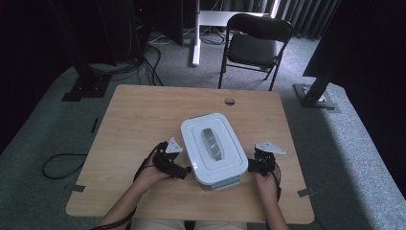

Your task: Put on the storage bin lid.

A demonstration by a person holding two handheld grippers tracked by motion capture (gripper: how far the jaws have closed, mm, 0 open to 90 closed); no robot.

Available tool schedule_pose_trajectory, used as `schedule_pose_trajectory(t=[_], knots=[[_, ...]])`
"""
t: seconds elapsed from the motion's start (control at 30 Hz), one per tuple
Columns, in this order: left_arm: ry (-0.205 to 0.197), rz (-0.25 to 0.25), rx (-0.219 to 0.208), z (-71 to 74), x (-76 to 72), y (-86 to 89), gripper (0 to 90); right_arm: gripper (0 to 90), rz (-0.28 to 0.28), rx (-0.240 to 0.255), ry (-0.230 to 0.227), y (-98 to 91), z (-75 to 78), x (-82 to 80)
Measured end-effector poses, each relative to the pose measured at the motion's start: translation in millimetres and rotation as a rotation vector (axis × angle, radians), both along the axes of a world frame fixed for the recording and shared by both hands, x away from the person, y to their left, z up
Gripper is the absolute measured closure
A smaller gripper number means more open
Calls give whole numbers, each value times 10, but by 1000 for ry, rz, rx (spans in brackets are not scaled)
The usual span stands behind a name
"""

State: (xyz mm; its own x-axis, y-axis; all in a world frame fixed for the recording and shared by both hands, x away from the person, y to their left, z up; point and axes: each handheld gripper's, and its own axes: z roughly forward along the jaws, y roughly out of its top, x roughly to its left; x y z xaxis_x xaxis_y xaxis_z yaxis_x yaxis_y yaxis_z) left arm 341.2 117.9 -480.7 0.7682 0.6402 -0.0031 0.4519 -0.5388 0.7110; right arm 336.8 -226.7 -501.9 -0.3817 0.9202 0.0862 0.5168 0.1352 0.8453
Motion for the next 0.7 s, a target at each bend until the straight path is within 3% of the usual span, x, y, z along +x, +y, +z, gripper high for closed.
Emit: schedule_pose_trajectory(t=[0.37,0.63,0.7], knots=[[-13,20,23,57,61,83,27,183,34,28,6,69,-18,-67],[-17,55,12,49,74,209,28,183,73,19,7,203,-11,-167],[-18,60,11,49,75,231,28,183,68,-5,-3,249,-2,-204]])
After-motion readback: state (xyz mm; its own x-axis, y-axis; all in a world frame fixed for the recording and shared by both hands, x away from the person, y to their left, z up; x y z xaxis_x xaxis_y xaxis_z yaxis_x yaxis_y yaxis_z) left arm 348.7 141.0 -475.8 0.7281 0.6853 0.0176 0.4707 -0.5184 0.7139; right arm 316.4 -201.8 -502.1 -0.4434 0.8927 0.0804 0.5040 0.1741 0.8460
